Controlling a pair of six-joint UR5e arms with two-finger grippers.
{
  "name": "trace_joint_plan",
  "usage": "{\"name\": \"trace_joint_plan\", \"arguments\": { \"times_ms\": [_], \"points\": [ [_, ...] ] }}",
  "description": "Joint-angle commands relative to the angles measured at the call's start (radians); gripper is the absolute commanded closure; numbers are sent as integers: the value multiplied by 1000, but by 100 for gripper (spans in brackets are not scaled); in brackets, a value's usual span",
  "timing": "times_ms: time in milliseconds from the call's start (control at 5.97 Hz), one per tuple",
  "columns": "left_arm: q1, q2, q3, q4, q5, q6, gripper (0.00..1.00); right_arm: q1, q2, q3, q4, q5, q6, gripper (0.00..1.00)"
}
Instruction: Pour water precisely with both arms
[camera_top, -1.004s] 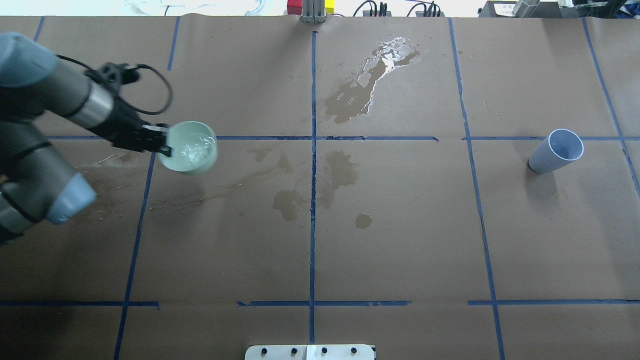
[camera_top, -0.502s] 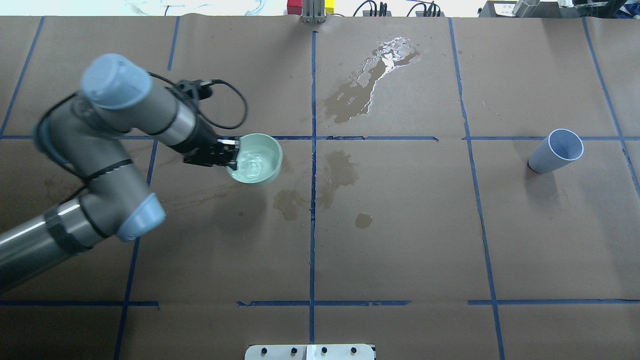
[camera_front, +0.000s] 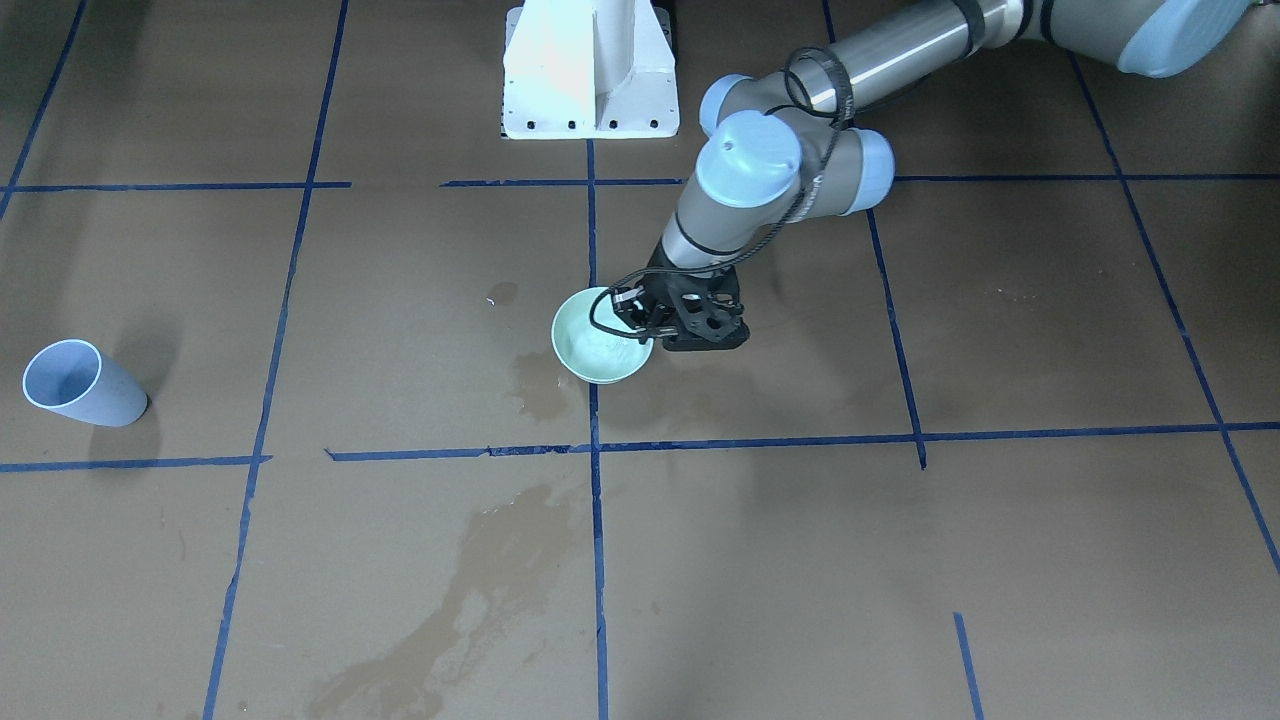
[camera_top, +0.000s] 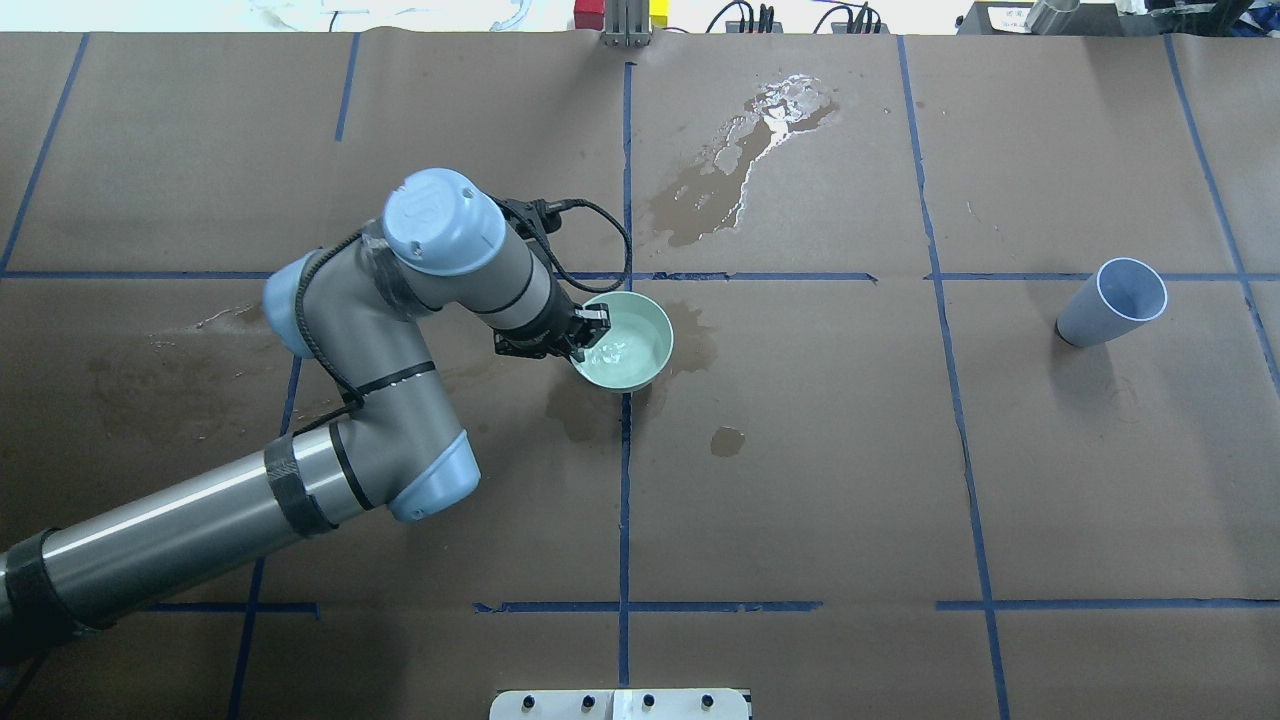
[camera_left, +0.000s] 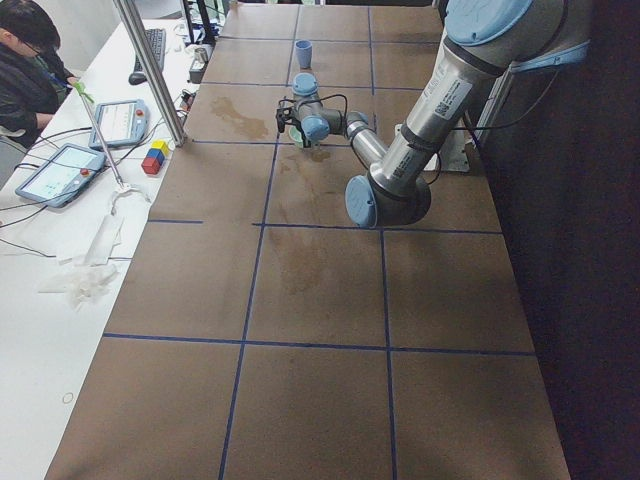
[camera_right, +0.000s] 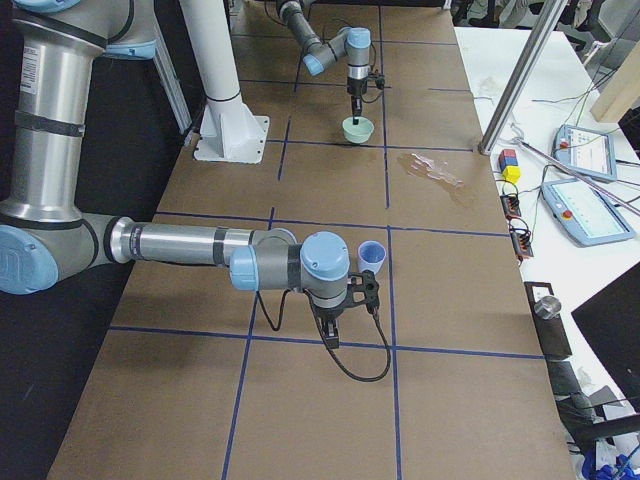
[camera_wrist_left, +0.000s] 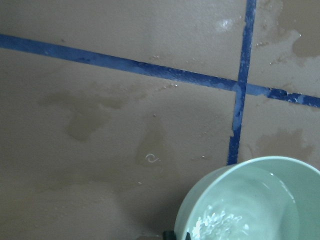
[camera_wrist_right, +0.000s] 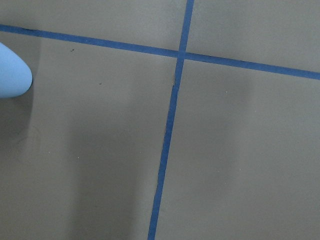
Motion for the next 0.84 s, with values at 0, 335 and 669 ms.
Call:
{"name": "trace_joint_plan", "arguments": {
  "times_ms": [0, 335, 669],
  "points": [
    [23, -9, 22, -3, 34, -2, 99, 0, 0, -1, 0, 0, 0, 0],
    [23, -6, 22, -6, 34, 8, 65, 0, 0, -1, -2, 0, 2, 0],
    [18, -5, 9, 3, 33, 4, 17, 0, 0, -3, 71, 5, 6, 0]
  ]
}}
